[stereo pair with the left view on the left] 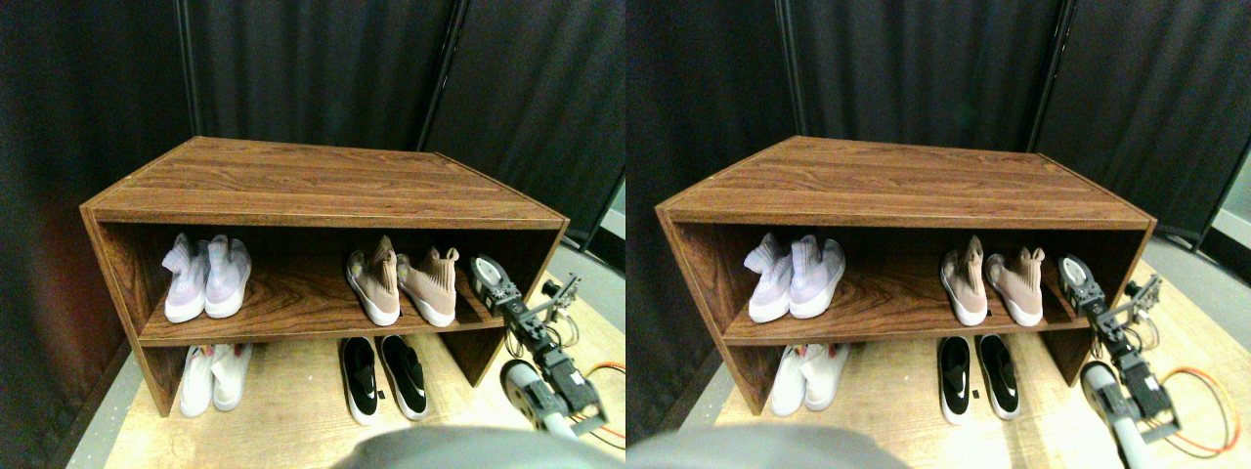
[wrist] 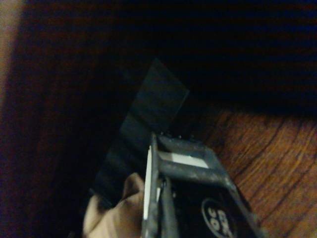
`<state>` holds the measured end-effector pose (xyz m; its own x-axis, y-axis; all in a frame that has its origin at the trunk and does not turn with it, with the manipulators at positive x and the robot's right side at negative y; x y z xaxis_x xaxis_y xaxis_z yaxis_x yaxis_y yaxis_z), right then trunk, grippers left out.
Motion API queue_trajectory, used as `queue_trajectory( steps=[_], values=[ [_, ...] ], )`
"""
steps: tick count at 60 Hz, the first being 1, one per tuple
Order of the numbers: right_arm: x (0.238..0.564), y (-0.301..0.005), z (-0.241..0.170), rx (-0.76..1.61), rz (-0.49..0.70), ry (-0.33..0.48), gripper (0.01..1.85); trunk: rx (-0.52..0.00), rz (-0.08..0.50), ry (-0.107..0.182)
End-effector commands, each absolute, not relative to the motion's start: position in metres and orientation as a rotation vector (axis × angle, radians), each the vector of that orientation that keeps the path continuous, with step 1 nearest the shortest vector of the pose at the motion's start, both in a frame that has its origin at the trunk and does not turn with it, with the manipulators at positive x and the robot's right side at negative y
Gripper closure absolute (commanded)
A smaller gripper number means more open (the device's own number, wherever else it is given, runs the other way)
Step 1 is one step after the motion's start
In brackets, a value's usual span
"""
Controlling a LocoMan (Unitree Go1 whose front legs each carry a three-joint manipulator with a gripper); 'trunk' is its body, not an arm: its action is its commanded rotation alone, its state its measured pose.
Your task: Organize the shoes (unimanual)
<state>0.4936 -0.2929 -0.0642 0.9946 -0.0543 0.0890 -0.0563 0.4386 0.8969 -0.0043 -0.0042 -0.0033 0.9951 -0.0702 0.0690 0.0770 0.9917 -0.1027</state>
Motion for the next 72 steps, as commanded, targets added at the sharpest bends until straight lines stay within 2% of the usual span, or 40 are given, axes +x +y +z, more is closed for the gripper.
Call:
queue_trajectory(
  steps=[1,19,30,34,49,62,72],
  values=[
    [0.501,-0.296,-0.072,1.120,-0.101,-0.147,1.80,-0.133,-0.056,-0.048],
    [0.521,-0.302,-0.090,1.153,-0.183,-0.143,1.80,-0.148,-0.038,-0.060],
    [0.519,-0.285,-0.091,1.116,-0.086,-0.103,1.80,-0.157,-0.025,-0.053],
    [0.516,-0.275,-0.091,1.153,-0.043,-0.054,1.80,-0.161,-0.018,-0.048],
    [0.512,-0.243,-0.090,1.132,0.027,-0.003,1.80,-0.186,0.014,-0.044],
    [0.514,-0.237,-0.092,1.125,0.027,0.000,1.80,-0.190,0.016,-0.043],
    [0.514,-0.240,-0.094,1.102,-0.023,-0.023,1.80,-0.182,0.005,-0.042]
  ],
)
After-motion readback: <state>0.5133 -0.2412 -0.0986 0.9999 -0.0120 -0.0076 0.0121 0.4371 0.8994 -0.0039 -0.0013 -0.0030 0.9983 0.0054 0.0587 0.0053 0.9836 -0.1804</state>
